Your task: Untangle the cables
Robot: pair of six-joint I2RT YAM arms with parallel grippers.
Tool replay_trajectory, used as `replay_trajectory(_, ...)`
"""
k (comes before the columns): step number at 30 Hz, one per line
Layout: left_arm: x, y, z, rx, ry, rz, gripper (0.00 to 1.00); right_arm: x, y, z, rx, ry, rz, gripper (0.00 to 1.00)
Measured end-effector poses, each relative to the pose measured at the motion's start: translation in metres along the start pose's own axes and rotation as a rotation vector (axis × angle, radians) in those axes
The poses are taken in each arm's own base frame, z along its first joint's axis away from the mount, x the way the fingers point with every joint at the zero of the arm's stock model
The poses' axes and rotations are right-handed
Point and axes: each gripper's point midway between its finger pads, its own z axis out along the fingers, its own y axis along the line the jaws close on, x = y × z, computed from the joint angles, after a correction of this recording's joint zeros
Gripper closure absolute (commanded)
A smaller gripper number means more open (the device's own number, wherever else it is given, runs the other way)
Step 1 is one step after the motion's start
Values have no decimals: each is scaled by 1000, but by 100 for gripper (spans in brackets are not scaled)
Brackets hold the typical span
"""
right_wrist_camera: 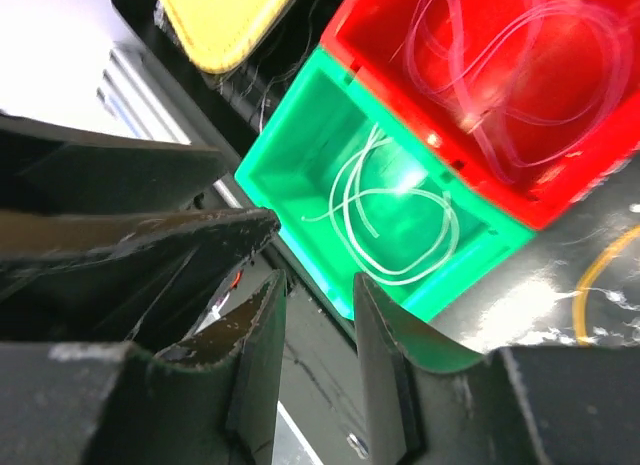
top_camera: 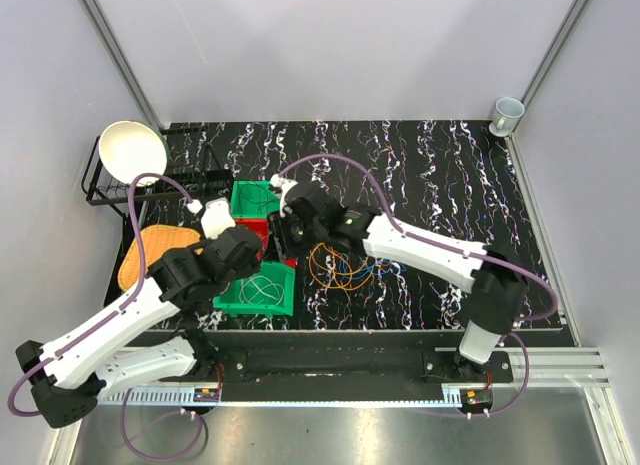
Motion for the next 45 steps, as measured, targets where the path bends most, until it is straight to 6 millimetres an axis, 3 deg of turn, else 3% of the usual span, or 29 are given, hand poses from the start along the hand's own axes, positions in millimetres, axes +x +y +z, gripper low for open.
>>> replay_trajectory(4,-6,-4,-3,10,-7,13,50,-18,-7,-30,39,-79,-6,59)
replay_trajectory(8,-11,-13,-2,23,-11,36,50,-33,-34,-60,106,-155,22,58)
replay_trajectory(11,-13,-24,1,39,-6,63,48,-39,-66,-79,181,-198,69,39)
replay_trajectory(12,-13,-27,2,47,-4,70,46,-40,-78,-84,213,-211,90,23)
replay_trajectory(13,-13,-33,4,59,-2,80,39,-39,-91,-90,247,-227,110,1)
replay_trajectory(18,-6,-60,9,129,9,148,14,-26,-141,-116,421,-286,174,0)
replay_trajectory(25,-3,-95,20,202,6,212,11,-24,-186,-161,671,-488,254,0)
replay_trajectory(28,-3,-108,25,232,-1,219,11,-7,-206,-182,740,-583,245,0)
replay_trajectory(31,-3,-119,30,253,-8,227,11,9,-220,-189,760,-639,219,0)
replay_trajectory(35,0,-129,40,260,-8,249,11,18,-225,-193,747,-670,164,0)
replay_trajectory(40,6,-137,52,262,-11,272,11,3,-225,-201,767,-732,118,0)
replay_trajectory(45,15,-141,64,281,-14,280,11,0,-229,-195,785,-723,93,0)
